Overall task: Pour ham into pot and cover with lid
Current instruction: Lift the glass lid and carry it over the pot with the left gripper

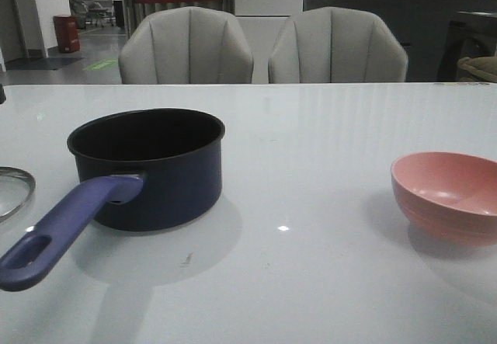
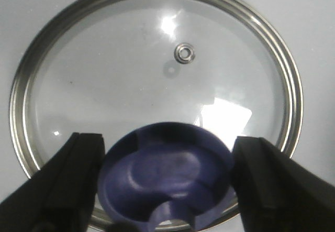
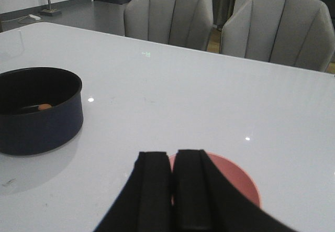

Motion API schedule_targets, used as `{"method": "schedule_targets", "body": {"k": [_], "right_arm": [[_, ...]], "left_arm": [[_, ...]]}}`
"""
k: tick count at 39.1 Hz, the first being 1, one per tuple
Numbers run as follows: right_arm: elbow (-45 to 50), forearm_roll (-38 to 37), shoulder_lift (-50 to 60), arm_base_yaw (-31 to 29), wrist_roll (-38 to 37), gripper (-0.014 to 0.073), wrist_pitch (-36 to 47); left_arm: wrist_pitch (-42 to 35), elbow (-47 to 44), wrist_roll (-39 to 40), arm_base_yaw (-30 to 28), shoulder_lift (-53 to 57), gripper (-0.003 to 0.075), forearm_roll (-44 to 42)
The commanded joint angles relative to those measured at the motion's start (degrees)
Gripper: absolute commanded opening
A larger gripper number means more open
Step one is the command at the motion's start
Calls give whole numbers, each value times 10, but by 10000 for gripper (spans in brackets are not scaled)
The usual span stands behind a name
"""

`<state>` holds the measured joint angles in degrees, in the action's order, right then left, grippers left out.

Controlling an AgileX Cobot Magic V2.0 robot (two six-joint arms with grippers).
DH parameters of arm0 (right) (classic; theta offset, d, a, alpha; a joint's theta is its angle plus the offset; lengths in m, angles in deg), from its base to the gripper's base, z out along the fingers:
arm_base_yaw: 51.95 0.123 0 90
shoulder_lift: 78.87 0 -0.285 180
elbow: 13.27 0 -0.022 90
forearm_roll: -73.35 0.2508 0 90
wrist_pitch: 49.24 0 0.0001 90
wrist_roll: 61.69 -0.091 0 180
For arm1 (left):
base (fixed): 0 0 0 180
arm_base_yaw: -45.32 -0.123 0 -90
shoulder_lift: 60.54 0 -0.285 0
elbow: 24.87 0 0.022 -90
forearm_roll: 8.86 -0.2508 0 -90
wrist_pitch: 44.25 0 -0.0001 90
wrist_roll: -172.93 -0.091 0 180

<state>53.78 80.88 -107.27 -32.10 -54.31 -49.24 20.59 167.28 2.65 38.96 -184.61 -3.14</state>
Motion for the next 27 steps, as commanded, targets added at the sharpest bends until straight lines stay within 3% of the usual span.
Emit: {"method": "schedule_targets", "body": {"k": [1, 27], "right_arm": [[-16, 1, -3, 1, 5, 147, 49], [-16, 1, -3, 1, 5, 147, 49]], "left_arm": [[17, 36, 0, -2, 31, 405, 2], [72, 139, -40, 13, 51, 405, 21]]}}
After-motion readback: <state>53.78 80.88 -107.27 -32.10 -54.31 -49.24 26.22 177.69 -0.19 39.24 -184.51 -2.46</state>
